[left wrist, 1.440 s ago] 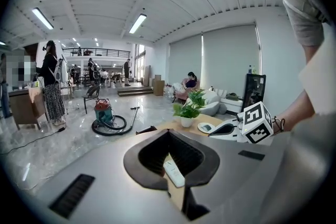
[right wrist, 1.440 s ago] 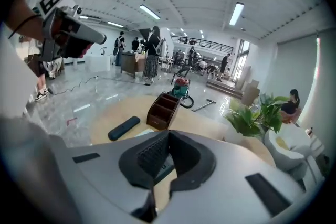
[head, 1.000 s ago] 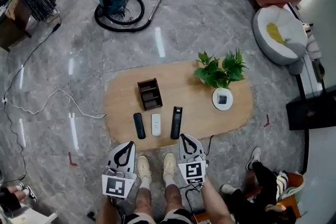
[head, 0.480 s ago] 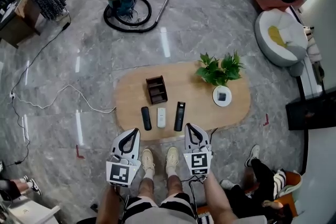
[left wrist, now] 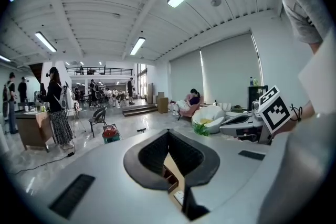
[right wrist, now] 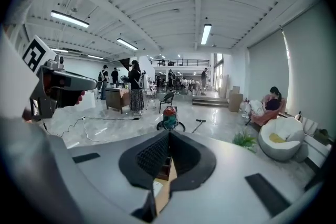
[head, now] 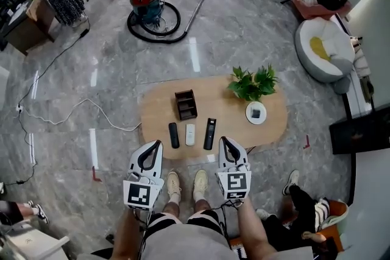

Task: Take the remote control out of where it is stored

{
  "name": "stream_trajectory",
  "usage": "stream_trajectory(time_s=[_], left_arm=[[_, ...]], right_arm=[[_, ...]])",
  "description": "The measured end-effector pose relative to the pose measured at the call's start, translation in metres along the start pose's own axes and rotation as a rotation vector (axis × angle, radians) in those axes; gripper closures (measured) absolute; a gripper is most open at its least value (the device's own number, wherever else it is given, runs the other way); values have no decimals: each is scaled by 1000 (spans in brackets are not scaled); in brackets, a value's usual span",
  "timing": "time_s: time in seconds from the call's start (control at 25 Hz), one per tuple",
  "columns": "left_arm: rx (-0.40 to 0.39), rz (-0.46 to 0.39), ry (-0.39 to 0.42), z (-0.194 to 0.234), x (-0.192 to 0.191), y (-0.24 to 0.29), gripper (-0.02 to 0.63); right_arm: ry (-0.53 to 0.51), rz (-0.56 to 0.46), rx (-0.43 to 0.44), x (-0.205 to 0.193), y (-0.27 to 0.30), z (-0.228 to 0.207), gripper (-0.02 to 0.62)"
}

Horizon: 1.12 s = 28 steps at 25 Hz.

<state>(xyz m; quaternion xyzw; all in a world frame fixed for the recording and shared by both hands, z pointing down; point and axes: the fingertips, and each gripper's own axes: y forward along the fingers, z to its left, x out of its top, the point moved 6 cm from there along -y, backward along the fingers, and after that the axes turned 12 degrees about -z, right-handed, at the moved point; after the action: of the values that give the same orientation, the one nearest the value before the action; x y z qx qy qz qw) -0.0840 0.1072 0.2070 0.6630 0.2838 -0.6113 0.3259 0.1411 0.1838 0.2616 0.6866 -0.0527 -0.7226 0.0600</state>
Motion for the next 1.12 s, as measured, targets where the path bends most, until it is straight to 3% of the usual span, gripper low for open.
stream_trajectory(time_s=[0.48,1.12], left_arm=[[14,-67,57,3,56,-22,601],[22,-165,63,0,90,-28,601]], right_arm=[[-44,-89,32,69,-9,7,588],[-36,-184,27,106,-29,15,588]])
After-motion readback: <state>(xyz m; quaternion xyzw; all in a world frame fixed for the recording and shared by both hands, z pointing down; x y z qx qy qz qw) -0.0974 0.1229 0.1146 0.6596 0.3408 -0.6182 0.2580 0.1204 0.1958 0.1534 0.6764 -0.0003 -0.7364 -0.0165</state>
